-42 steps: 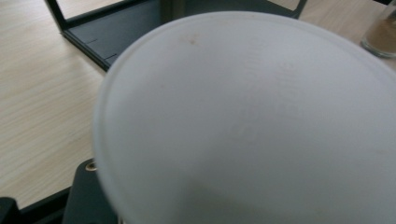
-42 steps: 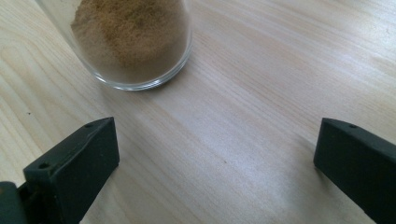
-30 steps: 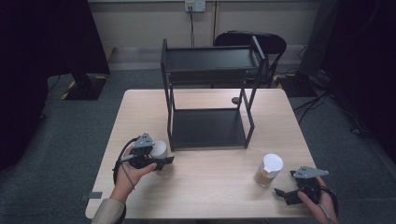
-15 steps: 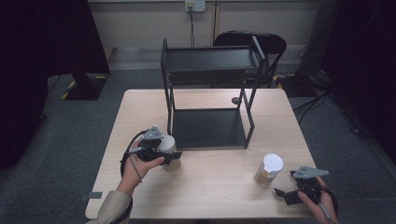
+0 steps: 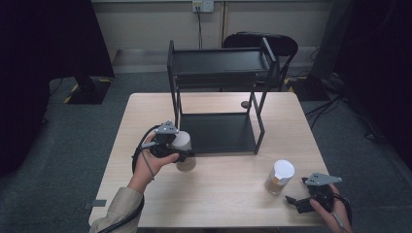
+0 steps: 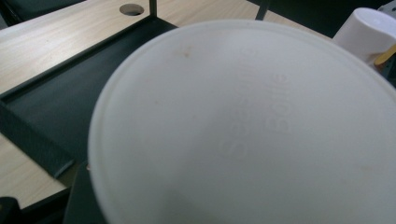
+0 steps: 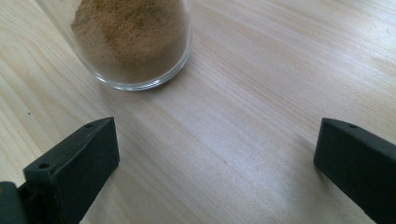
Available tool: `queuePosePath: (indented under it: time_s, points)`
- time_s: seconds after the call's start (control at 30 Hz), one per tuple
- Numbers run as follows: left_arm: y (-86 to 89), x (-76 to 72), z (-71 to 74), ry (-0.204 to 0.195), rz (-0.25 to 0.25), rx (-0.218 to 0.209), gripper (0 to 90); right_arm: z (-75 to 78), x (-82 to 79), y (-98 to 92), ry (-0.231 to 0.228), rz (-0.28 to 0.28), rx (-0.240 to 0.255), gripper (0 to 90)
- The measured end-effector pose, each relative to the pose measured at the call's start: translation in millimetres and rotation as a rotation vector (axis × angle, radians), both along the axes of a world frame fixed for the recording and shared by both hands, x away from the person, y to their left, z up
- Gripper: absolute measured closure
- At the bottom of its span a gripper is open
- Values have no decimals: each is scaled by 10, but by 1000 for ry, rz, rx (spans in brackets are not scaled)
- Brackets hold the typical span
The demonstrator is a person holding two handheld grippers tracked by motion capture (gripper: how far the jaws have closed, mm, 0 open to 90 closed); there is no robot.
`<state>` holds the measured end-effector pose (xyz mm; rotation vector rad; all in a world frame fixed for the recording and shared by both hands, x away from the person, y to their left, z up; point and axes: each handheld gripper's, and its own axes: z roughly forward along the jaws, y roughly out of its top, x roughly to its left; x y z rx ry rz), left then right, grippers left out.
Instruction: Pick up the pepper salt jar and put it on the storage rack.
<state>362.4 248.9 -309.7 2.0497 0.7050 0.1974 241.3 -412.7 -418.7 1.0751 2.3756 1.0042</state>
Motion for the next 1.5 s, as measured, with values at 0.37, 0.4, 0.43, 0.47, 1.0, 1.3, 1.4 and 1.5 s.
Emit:
queuePosePath:
  time_s: [0.37, 0.4, 0.43, 0.47, 1.0, 1.3, 1.4, 1.5]
  points:
    - [-185, 130, 290, -8, -23, 5, 355, -1, 0, 0, -1, 0, 0, 0]
    - [-199, 151, 314, -6, -28, 4, 355, -1, 0, 0, -1, 0, 0, 0]
    - [-199, 151, 314, -6, -28, 4, 355, 0, 0, 0, 0, 0, 0, 0]
    - [-213, 171, 340, -2, -32, 5, 355, -1, 0, 0, -1, 0, 0, 0]
    - [-427, 373, 703, -14, -44, 15, 356, -1, 0, 0, 0, 0, 0, 0]
    - [-513, 478, 879, -18, -49, 16, 357, -1, -1, 0, 0, -1, 1, 0]
    - [-514, 513, 932, -18, -45, 9, 357, -2, -1, 0, -2, 0, 1, 0]
    - [-523, 547, 1003, -21, -38, 15, 357, -2, -1, 0, -2, 0, 1, 0]
